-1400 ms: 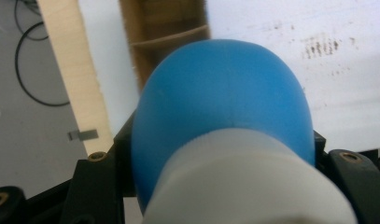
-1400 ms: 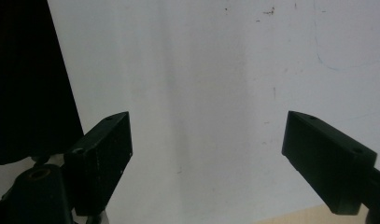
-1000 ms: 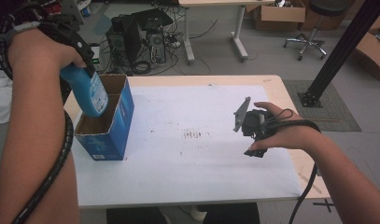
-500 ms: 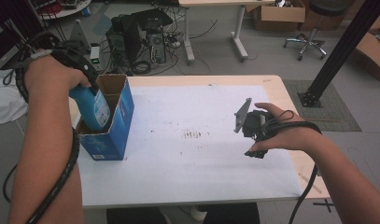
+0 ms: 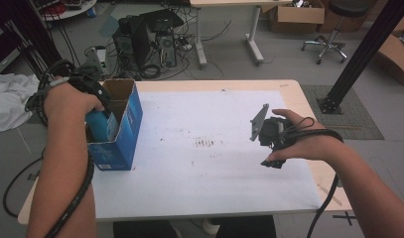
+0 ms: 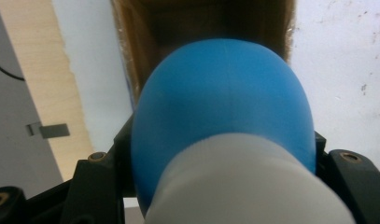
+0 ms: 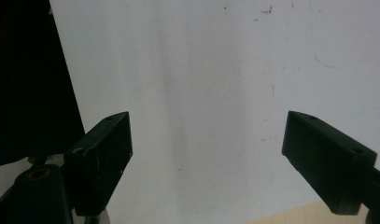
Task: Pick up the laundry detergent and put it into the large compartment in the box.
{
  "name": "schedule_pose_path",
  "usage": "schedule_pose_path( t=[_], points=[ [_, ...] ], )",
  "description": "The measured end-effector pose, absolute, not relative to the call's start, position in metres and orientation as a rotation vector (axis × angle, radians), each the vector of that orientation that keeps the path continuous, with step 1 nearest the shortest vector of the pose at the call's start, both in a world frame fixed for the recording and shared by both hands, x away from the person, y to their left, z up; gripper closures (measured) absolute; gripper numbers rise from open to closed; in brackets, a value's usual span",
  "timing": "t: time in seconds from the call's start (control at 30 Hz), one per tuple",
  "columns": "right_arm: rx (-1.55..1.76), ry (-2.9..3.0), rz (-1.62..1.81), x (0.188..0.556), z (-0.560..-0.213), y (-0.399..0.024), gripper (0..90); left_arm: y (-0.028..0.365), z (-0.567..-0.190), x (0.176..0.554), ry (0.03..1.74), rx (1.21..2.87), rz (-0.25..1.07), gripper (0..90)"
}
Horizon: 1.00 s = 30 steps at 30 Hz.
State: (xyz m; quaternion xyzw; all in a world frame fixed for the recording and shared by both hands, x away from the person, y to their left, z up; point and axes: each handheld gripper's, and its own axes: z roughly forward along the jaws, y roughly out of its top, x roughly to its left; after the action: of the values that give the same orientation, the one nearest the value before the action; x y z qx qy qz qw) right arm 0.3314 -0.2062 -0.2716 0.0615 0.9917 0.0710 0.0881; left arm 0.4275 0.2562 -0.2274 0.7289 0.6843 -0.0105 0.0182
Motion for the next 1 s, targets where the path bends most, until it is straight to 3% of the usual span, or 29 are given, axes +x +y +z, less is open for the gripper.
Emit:
schedule_pose_path(
  t=[0.53, 1.0],
  points=[
    [0.189, 2.960, 0.215, 0.333, -0.281, -0.211, 16.3, 0.255, -0.290, 0.428, 2.136, 2.286, -0.099, 39.9],
    [0.192, 2.958, 0.217, 0.331, -0.280, -0.208, 16.3, 0.253, -0.291, 0.428, 2.128, 2.281, -0.073, 39.9]
  ],
)
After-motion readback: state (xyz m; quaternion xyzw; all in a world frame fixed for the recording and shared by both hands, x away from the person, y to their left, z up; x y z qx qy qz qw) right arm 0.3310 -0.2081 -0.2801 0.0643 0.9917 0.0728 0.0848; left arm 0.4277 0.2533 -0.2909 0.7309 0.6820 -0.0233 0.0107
